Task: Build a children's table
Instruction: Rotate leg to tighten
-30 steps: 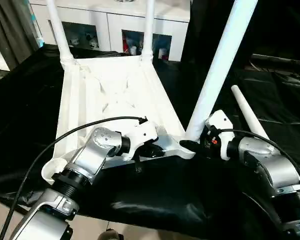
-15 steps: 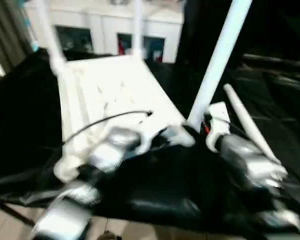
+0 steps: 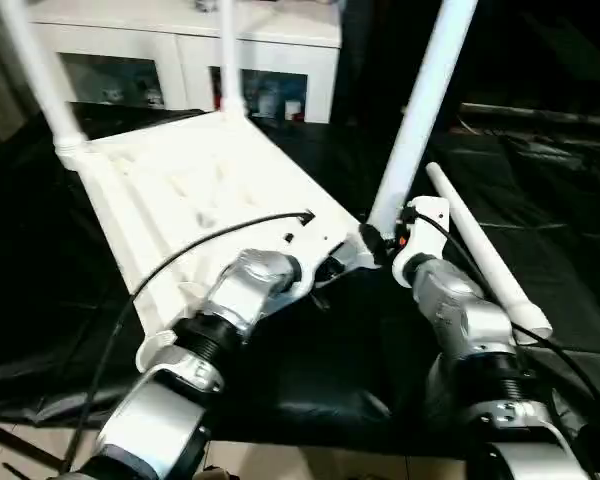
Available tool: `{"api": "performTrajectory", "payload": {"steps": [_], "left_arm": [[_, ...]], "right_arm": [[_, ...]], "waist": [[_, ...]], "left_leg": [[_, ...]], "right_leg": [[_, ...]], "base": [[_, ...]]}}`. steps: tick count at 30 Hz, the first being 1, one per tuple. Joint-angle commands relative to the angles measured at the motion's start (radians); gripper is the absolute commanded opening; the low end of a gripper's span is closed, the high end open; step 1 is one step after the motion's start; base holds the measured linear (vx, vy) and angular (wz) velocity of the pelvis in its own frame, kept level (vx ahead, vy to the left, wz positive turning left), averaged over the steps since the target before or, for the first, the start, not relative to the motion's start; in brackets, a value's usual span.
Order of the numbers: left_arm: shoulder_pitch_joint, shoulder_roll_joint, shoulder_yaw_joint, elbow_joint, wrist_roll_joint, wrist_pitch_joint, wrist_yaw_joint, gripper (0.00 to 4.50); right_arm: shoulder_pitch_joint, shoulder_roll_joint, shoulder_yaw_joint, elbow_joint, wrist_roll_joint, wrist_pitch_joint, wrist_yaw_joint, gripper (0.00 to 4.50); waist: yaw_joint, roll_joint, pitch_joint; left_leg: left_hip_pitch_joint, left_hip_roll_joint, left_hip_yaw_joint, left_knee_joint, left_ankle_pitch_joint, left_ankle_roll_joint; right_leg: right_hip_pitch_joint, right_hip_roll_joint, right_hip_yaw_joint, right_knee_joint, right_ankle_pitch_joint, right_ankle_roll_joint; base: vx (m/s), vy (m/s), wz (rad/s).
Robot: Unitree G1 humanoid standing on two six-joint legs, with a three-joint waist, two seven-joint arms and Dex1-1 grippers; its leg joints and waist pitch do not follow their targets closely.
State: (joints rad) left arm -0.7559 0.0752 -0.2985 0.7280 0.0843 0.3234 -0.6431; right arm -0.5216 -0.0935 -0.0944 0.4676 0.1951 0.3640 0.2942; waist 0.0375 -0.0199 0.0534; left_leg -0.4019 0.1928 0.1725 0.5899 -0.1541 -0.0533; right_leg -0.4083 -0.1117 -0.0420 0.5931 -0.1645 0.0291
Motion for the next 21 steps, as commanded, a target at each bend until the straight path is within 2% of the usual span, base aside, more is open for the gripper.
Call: {"api": "performTrajectory", "payload": {"steps": [1, 2, 3, 5, 6, 7, 8, 9, 11, 12, 15, 18, 21], "left_arm": [[-0.009, 0.016, -0.001, -0.075, -0.011, -0.044, -0.056, 0.00], [-0.008, 0.018, -0.001, -0.077, -0.011, -0.044, -0.059, 0.00], [0.003, 0.033, -0.008, -0.094, -0.017, -0.057, -0.091, 0.00], [0.027, 0.068, -0.021, -0.131, -0.032, -0.094, -0.166, 0.00], [0.042, 0.085, -0.026, -0.155, -0.046, -0.102, -0.212, 0.00], [0.043, 0.087, -0.027, -0.157, -0.048, -0.103, -0.218, 0.00], [0.051, 0.098, -0.031, -0.171, -0.055, -0.102, -0.241, 0.00], [0.058, 0.107, -0.036, -0.183, -0.059, -0.112, -0.263, 0.00], [0.081, 0.134, -0.051, -0.227, -0.076, -0.122, -0.326, 0.00], [0.096, 0.149, -0.060, -0.258, -0.083, -0.119, -0.364, 0.00], [0.114, 0.163, -0.072, -0.303, -0.084, -0.101, -0.392, 0.00], [0.123, 0.168, -0.073, -0.320, -0.085, -0.098, -0.399, 0.00], [0.129, 0.171, -0.074, -0.325, -0.082, -0.099, -0.404, 0.00]], "right_arm": [[0.035, -0.044, 0.073, -0.055, 0.009, 0.031, 0.145, 3.48], [0.038, -0.048, 0.076, -0.059, 0.009, 0.032, 0.153, 3.48], [0.059, -0.090, 0.100, -0.097, 0.010, 0.046, 0.218, 3.48], [0.100, -0.186, 0.138, -0.163, 0.010, 0.050, 0.341, 3.48], [0.118, -0.232, 0.155, -0.189, 0.007, 0.046, 0.394, 3.48], [0.120, -0.238, 0.157, -0.192, 0.006, 0.045, 0.400, 3.48], [0.127, -0.261, 0.164, -0.201, 0.004, 0.042, 0.427, 3.48], [0.132, -0.278, 0.168, -0.207, 0.002, 0.039, 0.446, 3.48], [0.137, -0.306, 0.165, -0.219, 0.009, 0.032, 0.483, 3.48], [0.138, -0.317, 0.158, -0.229, 0.023, 0.037, 0.503, 3.48], [0.140, -0.330, 0.168, -0.236, 0.031, 0.037, 0.530, 3.48], [0.143, -0.330, 0.178, -0.245, 0.040, 0.040, 0.542, 3.48], [0.142, -0.323, 0.180, -0.238, 0.040, 0.040, 0.554, 3.48]], "waist": [[0.011, 0.000, -0.071], [0.012, 0.000, -0.072], [0.015, -0.003, -0.073], [0.017, -0.004, -0.074], [0.025, -0.003, -0.075], [0.027, -0.001, -0.076], [0.028, 0.001, -0.077], [0.029, -0.002, -0.078], [0.034, 0.001, -0.079], [0.035, 0.001, -0.077], [0.042, 0.004, -0.074], [0.053, 0.002, -0.072], [0.054, -0.003, -0.069]], "left_leg": [[0.024, 0.019, -0.004, -0.084, -0.368, -0.018], [0.022, 0.020, -0.002, -0.083, -0.346, -0.008], [0.021, 0.020, -0.002, -0.082, -0.324, -0.002], [0.019, 0.021, 0.000, -0.079, -0.295, 0.010], [0.022, 0.024, 0.000, -0.076, -0.271, 0.025], [0.020, 0.024, 0.002, -0.074, -0.245, 0.036], [0.021, 0.023, 0.004, -0.073, -0.235, 0.039], [0.021, 0.023, 0.005, -0.071, -0.225, 0.043], [0.024, 0.024, 0.006, -0.068, -0.202, 0.052], [0.024, 0.026, 0.006, -0.069, -0.204, 0.053], [0.032, 0.029, 0.011, -0.071, -0.235, 0.043], [0.036, 0.031, 0.012, -0.075, -0.273, 0.024], [0.033, 0.030, 0.011, -0.078, -0.306, 0.002]], "right_leg": [[0.037, -0.021, 0.014, -0.079, -0.287, -0.169], [0.040, -0.020, 0.015, -0.075, -0.253, -0.181], [0.045, -0.020, 0.014, -0.073, -0.235, -0.188], [0.046, -0.021, 0.015, -0.068, -0.205, -0.197], [0.050, -0.020, 0.016, -0.064, -0.166, -0.202], [0.048, -0.021, 0.017, -0.059, -0.126, -0.220], [0.046, -0.020, 0.017, -0.057, -0.112, -0.229], [0.049, -0.019, 0.016, -0.054, -0.092, -0.244], [0.048, -0.020, 0.017, -0.048, -0.069, -0.262], [0.048, -0.020, 0.017, -0.048, -0.073, -0.263], [0.040, -0.018, 0.020, -0.053, -0.115, -0.263], [0.036, -0.020, 0.022, -0.057, -0.168, -0.245], [0.035, -0.022, 0.022, -0.062, -0.231, -0.218]], "base": [[0.000, 0.000, 0.00], [0.000, 0.000, 0.00], [0.000, 0.000, 0.00], [0.000, 0.000, 0.00], [0.000, 0.000, 0.00], [0.000, 0.000, 0.00], [0.000, 0.000, 0.00], [0.000, 0.000, 0.00], [0.000, 0.000, 0.00], [0.000, 0.000, 0.00], [0.000, 0.000, 0.00], [0.000, 0.000, 0.00], [0.000, 0.000, 0.00]]}}
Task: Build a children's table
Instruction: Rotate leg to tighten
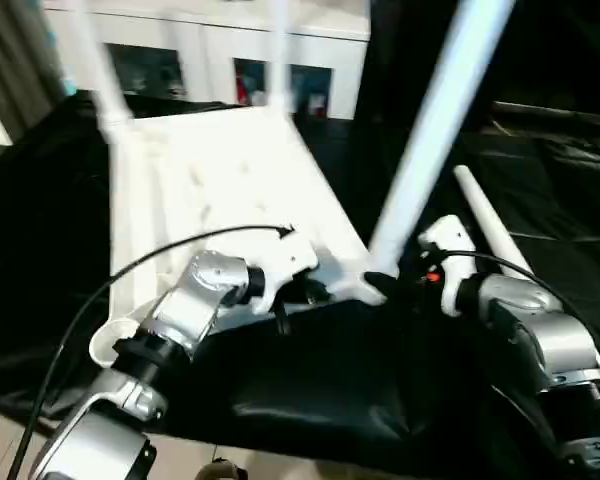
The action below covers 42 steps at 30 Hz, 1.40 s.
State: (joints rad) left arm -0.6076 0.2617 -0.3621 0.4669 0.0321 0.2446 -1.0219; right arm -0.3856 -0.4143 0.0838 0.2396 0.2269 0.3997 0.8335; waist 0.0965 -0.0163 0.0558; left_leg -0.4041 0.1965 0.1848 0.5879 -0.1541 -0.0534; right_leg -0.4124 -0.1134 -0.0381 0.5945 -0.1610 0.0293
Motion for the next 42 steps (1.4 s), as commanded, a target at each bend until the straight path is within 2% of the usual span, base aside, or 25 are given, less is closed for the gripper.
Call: {"api": "performTrajectory", "payload": {"steps": [1, 5, 12, 16, 20, 24, 27, 28, 36, 38, 39, 40, 41, 42], "left_arm": [[-0.016, -0.013, -0.011, -0.071, -0.030, -0.017, -0.027, 0.00], [-0.008, -0.006, -0.011, -0.087, -0.026, -0.010, -0.030, 0.00], [-0.002, -0.004, -0.010, -0.089, -0.021, -0.007, -0.031, 0.00], [-0.002, -0.004, -0.010, -0.092, -0.021, -0.004, -0.031, 0.00], [-0.003, -0.004, -0.009, -0.091, -0.020, -0.003, -0.031, 0.00], [-0.003, -0.003, -0.006, -0.093, -0.022, -0.002, -0.033, 0.00], [-0.002, -0.001, -0.006, -0.093, -0.022, -0.002, -0.033, 0.00], [-0.002, 0.000, -0.006, -0.094, -0.022, -0.001, -0.033, 0.00], [0.001, -0.003, -0.003, -0.088, -0.021, 0.003, -0.025, 0.00], [-0.007, -0.018, 0.009, -0.068, -0.014, 0.022, 0.016, 0.00], [-0.022, -0.041, 0.023, -0.031, 0.000, 0.036, 0.078, 0.00], [-0.030, -0.051, 0.029, -0.013, 0.007, 0.042, 0.106, 0.00], [-0.061, -0.095, 0.054, 0.052, 0.021, 0.067, 0.209, 0.00], [-0.076, -0.118, 0.068, 0.083, 0.025, 0.080, 0.258, 0.00]], "right_arm": [[0.006, -0.004, 0.005, -0.009, 0.008, 0.009, 0.023, 3.48], [0.013, -0.020, 0.028, -0.005, -0.015, 0.009, 0.044, 3.48], [0.033, -0.051, 0.051, 0.003, -0.044, 0.007, 0.042, 3.48], [0.033, -0.044, 0.040, 0.005, -0.039, 0.014, 0.037, 3.48], [0.025, -0.037, 0.033, 0.006, -0.017, 0.018, 0.031, 3.10], [0.024, -0.028, 0.023, -0.005, -0.006, 0.022, 0.040, 2.81], [0.026, -0.028, 0.023, -0.011, 0.001, 0.020, 0.050, 2.74], [0.029, -0.029, 0.023, -0.017, 0.006, 0.021, 0.055, 2.74], [0.037, -0.025, 0.020, -0.020, 0.009, 0.017, 0.055, 2.70], [0.028, 0.001, -0.001, 0.012, -0.001, 0.013, -0.001, 2.70], [0.009, 0.041, -0.033, 0.060, -0.013, 0.011, -0.096, 2.70], [0.000, 0.061, -0.048, 0.081, -0.015, 0.012, -0.137, 2.70], [-0.024, 0.125, -0.091, 0.144, -0.021, 0.011, -0.269, 2.70], [-0.035, 0.154, -0.108, 0.170, -0.024, 0.008, -0.328, 2.70]], "waist": [[-0.006, -0.006, -0.071], [-0.007, -0.007, -0.072], [-0.005, -0.006, -0.075], [-0.006, -0.005, -0.076], [-0.006, -0.005, -0.074], [-0.006, -0.006, -0.076], [-0.006, -0.005, -0.076], [-0.007, -0.009, -0.076], [-0.006, -0.007, -0.077], [-0.005, -0.008, -0.077], [-0.009, -0.007, -0.076], [-0.013, -0.008, -0.075], [-0.013, -0.008, -0.075], [-0.017, -0.007, -0.073]], "left_leg": [[0.033, 0.025, -0.002, -0.077, -0.310, -0.002], [0.032, 0.025, -0.002, -0.076, -0.300, -0.005], [0.031, 0.024, 0.000, -0.071, -0.252, 0.006], [0.030, 0.024, 0.000, -0.072, -0.256, 0.012], [0.032, 0.024, -0.001, -0.073, -0.276, 0.006], [0.031, 0.024, 0.000, -0.072, -0.266, 0.007], [0.031, 0.024, 0.000, -0.071, -0.254, 0.012], [0.030, 0.024, 0.000, -0.070, -0.248, 0.014], [0.032, 0.024, 0.001, -0.069, -0.239, 0.017], [0.030, 0.023, 0.001, -0.068, -0.236, 0.018], [0.029, 0.022, 0.002, -0.068, -0.238, 0.017], [0.028, 0.020, 0.002, -0.069, -0.254, 0.006], [0.029, 0.021, 0.000, -0.071, -0.262, -0.002], [0.032, 0.019, 0.000, -0.072, -0.284, -0.018]], "right_leg": [[0.040, -0.021, 0.018, -0.065, -0.252, -0.207], [0.038, -0.021, 0.018, -0.065, -0.256, -0.195], [0.041, -0.018, 0.018, -0.059, -0.191, -0.210], [0.042, -0.018, 0.017, -0.058, -0.192, -0.215], [0.041, -0.018, 0.017, -0.062, -0.224, -0.209], [0.042, -0.018, 0.017, -0.060, -0.208, -0.210], [0.042, -0.018, 0.017, -0.058, -0.193, -0.215], [0.043, -0.017, 0.017, -0.057, -0.187, -0.217], [0.043, -0.018, 0.016, -0.056, -0.185, -0.219], [0.043, -0.018, 0.017, -0.056, -0.183, -0.221], [0.040, -0.019, 0.017, -0.055, -0.186, -0.224], [0.039, -0.018, 0.016, -0.059, -0.214, -0.221], [0.040, -0.020, 0.015, -0.060, -0.233, -0.216], [0.035, -0.018, 0.014, -0.065, -0.271, -0.206]], "base": [[0.000, 0.000, 0.00], [0.000, 0.000, 0.00], [0.000, 0.000, 0.00], [0.000, 0.000, 0.00], [0.000, 0.000, 0.00], [0.000, 0.000, 0.00], [0.000, 0.000, 0.00], [0.000, 0.000, 0.00], [0.000, 0.000, 0.00], [0.000, 0.000, 0.00], [0.000, 0.000, 0.00], [0.000, 0.000, 0.00], [0.000, 0.000, 0.00], [0.000, 0.000, 0.00]]}}
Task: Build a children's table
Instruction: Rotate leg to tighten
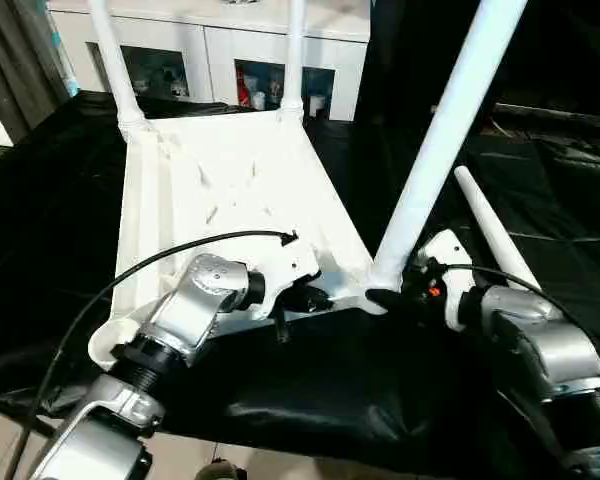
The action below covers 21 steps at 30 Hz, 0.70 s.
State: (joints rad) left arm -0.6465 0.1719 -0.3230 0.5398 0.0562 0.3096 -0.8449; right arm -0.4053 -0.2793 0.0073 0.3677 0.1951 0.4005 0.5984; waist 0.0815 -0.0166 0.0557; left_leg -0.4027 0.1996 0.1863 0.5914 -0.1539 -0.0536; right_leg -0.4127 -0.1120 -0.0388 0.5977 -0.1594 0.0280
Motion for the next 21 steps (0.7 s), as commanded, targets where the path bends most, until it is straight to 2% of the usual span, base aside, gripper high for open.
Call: {"api": "performTrajectory", "payload": {"steps": [1, 2, 3, 4, 5, 7, 9, 10, 12, 13, 14, 15, 18, 19, 21], "left_arm": [[-0.052, -0.050, 0.039, 0.038, 0.003, 0.029, 0.124, 0.00], [-0.076, -0.085, 0.049, 0.079, 0.009, 0.041, 0.185, 0.00], [-0.093, -0.108, 0.053, 0.107, 0.014, 0.043, 0.225, 0.00], [-0.104, -0.124, 0.053, 0.124, 0.018, 0.045, 0.248, 0.00], [-0.117, -0.144, 0.053, 0.147, 0.023, 0.050, 0.277, 0.00], [-0.123, -0.151, 0.051, 0.154, 0.026, 0.052, 0.286, 0.00], [-0.145, -0.182, 0.035, 0.179, 0.042, 0.032, 0.304, 0.00], [-0.149, -0.186, 0.034, 0.184, 0.044, 0.026, 0.305, 0.00], [-0.156, -0.186, 0.033, 0.197, 0.047, 0.009, 0.296, 0.00], [-0.153, -0.178, 0.031, 0.194, 0.045, -0.001, 0.281, 0.00], [-0.153, -0.175, 0.030, 0.195, 0.044, -0.006, 0.277, 0.00], [-0.151, -0.171, 0.029, 0.194, 0.043, -0.009, 0.271, 0.00], [-0.136, -0.147, 0.030, 0.173, 0.030, -0.033, 0.231, 0.00], [-0.130, -0.137, 0.030, 0.163, 0.026, -0.044, 0.214, 0.00], [-0.114, -0.114, 0.033, 0.142, 0.024, -0.054, 0.180, 0.00]], "right_arm": [[-0.027, 0.049, -0.050, 0.070, 0.009, 0.006, -0.151, 2.70], [-0.048, 0.098, -0.075, 0.111, 0.011, -0.006, -0.239, 2.70], [-0.062, 0.131, -0.089, 0.137, 0.013, -0.019, -0.295, 2.70], [-0.072, 0.153, -0.096, 0.152, 0.015, -0.029, -0.326, 2.70], [-0.085, 0.182, -0.101, 0.170, 0.017, -0.042, -0.361, 2.70], [-0.091, 0.195, -0.103, 0.175, 0.019, -0.048, -0.371, 2.70], [-0.111, 0.257, -0.072, 0.173, -0.008, -0.087, -0.375, 2.70], [-0.115, 0.265, -0.068, 0.174, -0.013, -0.094, -0.375, 2.70], [-0.118, 0.268, -0.051, 0.180, -0.028, -0.118, -0.369, 2.70], [-0.115, 0.263, -0.052, 0.172, -0.017, -0.116, -0.349, 3.05], [-0.115, 0.262, -0.053, 0.171, -0.013, -0.116, -0.343, 3.05], [-0.113, 0.260, -0.056, 0.167, -0.006, -0.115, -0.336, 3.26], [-0.104, 0.214, -0.057, 0.139, -0.004, -0.125, -0.283, 3.49], [-0.100, 0.193, -0.056, 0.125, -0.006, -0.121, -0.262, 3.61], [-0.089, 0.137, -0.051, 0.088, -0.015, -0.105, -0.204, 3.82]], "waist": [[-0.007, -0.006, -0.075], [-0.009, -0.007, -0.075], [-0.013, -0.003, -0.075], [-0.018, -0.007, -0.074], [-0.021, -0.003, -0.076], [-0.023, -0.007, -0.077], [-0.026, -0.002, -0.078], [-0.026, -0.003, -0.078], [-0.024, -0.002, -0.078], [-0.023, 0.000, -0.078], [-0.024, -0.001, -0.078], [-0.024, -0.002, -0.078], [-0.026, -0.001, -0.079], [-0.026, -0.004, -0.079], [-0.025, -0.003, -0.079]], "left_leg": [[0.030, 0.015, -0.005, -0.077, -0.303, -0.035], [0.029, 0.014, -0.006, -0.078, -0.312, -0.039], [0.027, 0.012, -0.005, -0.077, -0.317, -0.037], [0.028, 0.011, -0.006, -0.077, -0.326, -0.043], [0.026, 0.011, -0.008, -0.078, -0.326, -0.043], [0.026, 0.011, -0.007, -0.078, -0.315, -0.036], [0.024, 0.011, -0.005, -0.076, -0.297, -0.019], [0.024, 0.010, -0.004, -0.075, -0.295, -0.017], [0.025, 0.011, -0.004, -0.075, -0.287, -0.011], [0.024, 0.012, -0.005, -0.076, -0.284, -0.009], [0.024, 0.012, -0.004, -0.076, -0.285, -0.008], [0.025, 0.013, -0.004, -0.076, -0.286, -0.006], [0.023, 0.013, -0.005, -0.077, -0.294, 0.000], [0.022, 0.013, -0.004, -0.076, -0.290, 0.003], [0.022, 0.014, -0.003, -0.073, -0.265, 0.012]], "right_leg": [[0.037, -0.021, 0.014, -0.070, -0.308, -0.191], [0.039, -0.022, 0.012, -0.074, -0.326, -0.177], [0.034, -0.023, 0.015, -0.074, -0.325, -0.176], [0.034, -0.021, 0.012, -0.078, -0.334, -0.171], [0.035, -0.022, 0.012, -0.077, -0.332, -0.171], [0.039, -0.020, 0.011, -0.078, -0.304, -0.168], [0.040, -0.017, 0.012, -0.075, -0.258, -0.177], [0.039, -0.017, 0.012, -0.078, -0.256, -0.178], [0.041, -0.018, 0.011, -0.076, -0.245, -0.181], [0.043, -0.017, 0.011, -0.074, -0.233, -0.186], [0.043, -0.017, 0.011, -0.074, -0.229, -0.187], [0.042, -0.016, 0.011, -0.073, -0.223, -0.191], [0.045, -0.017, 0.010, -0.072, -0.219, -0.195], [0.047, -0.016, 0.010, -0.072, -0.218, -0.195], [0.048, -0.016, 0.011, -0.067, -0.182, -0.204]], "base": [[0.000, 0.000, 0.00], [0.000, 0.000, 0.00], [0.000, 0.000, 0.00], [0.000, 0.000, 0.00], [0.000, 0.000, 0.00], [0.000, 0.000, 0.00], [0.000, 0.000, 0.00], [0.000, 0.000, 0.00], [0.000, 0.000, 0.00], [0.000, 0.000, 0.00], [0.000, 0.000, 0.00], [0.000, 0.000, 0.00], [0.000, 0.000, 0.00], [0.000, 0.000, 0.00], [0.000, 0.000, 0.00]]}}
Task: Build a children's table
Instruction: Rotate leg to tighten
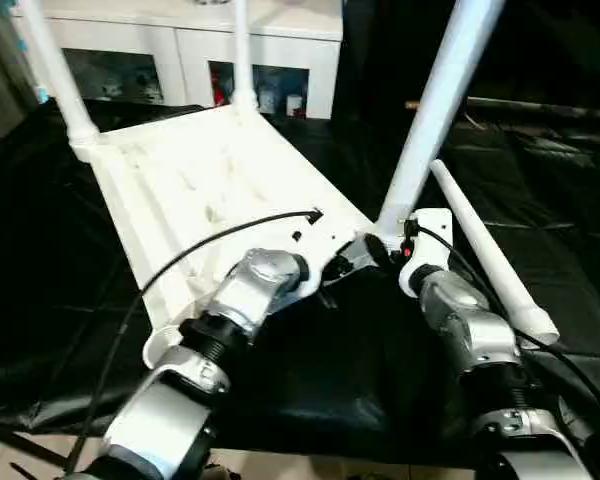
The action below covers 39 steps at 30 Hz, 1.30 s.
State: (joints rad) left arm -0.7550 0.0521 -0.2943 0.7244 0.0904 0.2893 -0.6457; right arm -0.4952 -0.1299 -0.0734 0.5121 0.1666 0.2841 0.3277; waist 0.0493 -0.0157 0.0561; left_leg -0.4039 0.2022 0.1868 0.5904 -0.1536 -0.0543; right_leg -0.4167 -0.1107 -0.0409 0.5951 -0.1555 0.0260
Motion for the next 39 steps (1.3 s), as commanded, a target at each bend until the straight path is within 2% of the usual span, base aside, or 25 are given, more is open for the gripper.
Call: {"api": "performTrajectory", "payload": {"steps": [1, 4, 5, 8, 11, 15, 17, 19, 23, 29, 37, 39], "left_arm": [[-0.001, 0.012, 0.004, -0.050, -0.012, -0.040, -0.030, 0.00], [0.012, 0.032, 0.003, -0.071, -0.019, -0.046, -0.062, 0.00], [0.029, 0.056, 0.000, -0.100, -0.030, -0.058, -0.107, 0.00], [0.052, 0.087, -0.010, -0.143, -0.048, -0.083, -0.180, 0.00], [0.090, 0.128, -0.033, -0.217, -0.081, -0.102, -0.298, 0.00], [0.123, 0.165, -0.052, -0.293, -0.099, -0.068, -0.378, 0.00], [0.128, 0.170, -0.055, -0.303, -0.100, -0.065, -0.386, 0.00], [0.138, 0.178, -0.054, -0.320, -0.100, -0.059, -0.395, 0.00], [0.146, 0.188, -0.054, -0.332, -0.099, -0.053, -0.404, 0.00], [0.151, 0.196, -0.051, -0.344, -0.094, -0.042, -0.412, 0.00], [0.153, 0.199, -0.053, -0.349, -0.095, -0.035, -0.412, 0.00], [0.155, 0.201, -0.054, -0.350, -0.093, -0.033, -0.412, 0.00]], "right_arm": [[0.005, -0.029, 0.033, -0.068, 0.012, 0.018, 0.084, 3.87], [0.023, -0.083, 0.050, -0.107, 0.014, 0.047, 0.149, 3.95], [0.045, -0.141, 0.071, -0.152, 0.023, 0.079, 0.229, 4.13], [0.074, -0.210, 0.104, -0.204, 0.032, 0.100, 0.338, 4.34], [0.108, -0.283, 0.156, -0.261, 0.021, 0.105, 0.447, 4.46], [0.104, -0.308, 0.168, -0.266, 0.012, 0.116, 0.468, 4.46], [0.104, -0.315, 0.173, -0.269, 0.012, 0.120, 0.476, 4.46], [0.103, -0.317, 0.176, -0.272, 0.019, 0.123, 0.484, 4.46], [0.104, -0.315, 0.176, -0.282, 0.034, 0.131, 0.504, 4.46], [0.115, -0.321, 0.181, -0.290, 0.035, 0.136, 0.514, 3.92], [0.126, -0.320, 0.185, -0.300, 0.033, 0.142, 0.520, 3.21], [0.128, -0.319, 0.187, -0.299, 0.033, 0.143, 0.520, 3.17]], "waist": [[0.009, -0.005, -0.080], [0.013, -0.005, -0.081], [0.015, -0.005, -0.080], [0.021, -0.005, -0.078], [0.023, -0.006, -0.075], [0.023, -0.005, -0.072], [0.026, -0.005, -0.071], [0.035, -0.005, -0.071], [0.037, -0.006, -0.073], [0.037, -0.005, -0.076], [0.038, -0.004, -0.075], [0.038, -0.006, -0.075]], "left_leg": [[0.023, 0.012, -0.002, -0.071, -0.248, 0.021], [0.025, 0.013, 0.000, -0.068, -0.219, 0.037], [0.024, 0.014, 0.000, -0.067, -0.217, 0.043], [0.027, 0.017, 0.002, -0.068, -0.229, 0.047], [0.028, 0.019, 0.004, -0.071, -0.267, 0.038], [0.035, 0.022, 0.005, -0.074, -0.314, 0.011], [0.038, 0.024, 0.006, -0.074, -0.321, 0.007], [0.037, 0.023, 0.005, -0.076, -0.316, 0.000], [0.033, 0.021, 0.004, -0.075, -0.301, -0.001], [0.031, 0.020, 0.005, -0.072, -0.267, 0.006], [0.033, 0.021, 0.006, -0.072, -0.273, 0.005], [0.032, 0.020, 0.006, -0.072, -0.275, 0.004]], "right_leg": [[0.053, -0.018, 0.014, -0.063, -0.164, -0.210], [0.055, -0.016, 0.014, -0.058, -0.130, -0.224], [0.056, -0.017, 0.014, -0.058, -0.128, -0.229], [0.055, -0.017, 0.015, -0.059, -0.143, -0.229], [0.050, -0.019, 0.017, -0.065, -0.199, -0.221], [0.038, -0.020, 0.019, -0.071, -0.278, -0.213], [0.035, -0.020, 0.020, -0.072, -0.284, -0.210], [0.036, -0.020, 0.020, -0.071, -0.288, -0.196], [0.038, -0.020, 0.020, -0.068, -0.272, -0.187], [0.041, -0.019, 0.019, -0.062, -0.222, -0.202], [0.041, -0.019, 0.019, -0.063, -0.230, -0.202], [0.041, -0.019, 0.019, -0.063, -0.231, -0.202]], "base": [[0.000, 0.000, 0.00], [0.000, 0.000, 0.00], [0.000, 0.000, 0.00], [0.000, 0.000, 0.00], [0.000, 0.000, 0.00], [0.000, 0.000, 0.00], [0.000, 0.000, 0.00], [0.000, 0.000, 0.00], [0.000, 0.000, 0.00], [0.000, 0.000, 0.00], [0.000, 0.000, 0.00], [0.000, 0.000, 0.00]]}}
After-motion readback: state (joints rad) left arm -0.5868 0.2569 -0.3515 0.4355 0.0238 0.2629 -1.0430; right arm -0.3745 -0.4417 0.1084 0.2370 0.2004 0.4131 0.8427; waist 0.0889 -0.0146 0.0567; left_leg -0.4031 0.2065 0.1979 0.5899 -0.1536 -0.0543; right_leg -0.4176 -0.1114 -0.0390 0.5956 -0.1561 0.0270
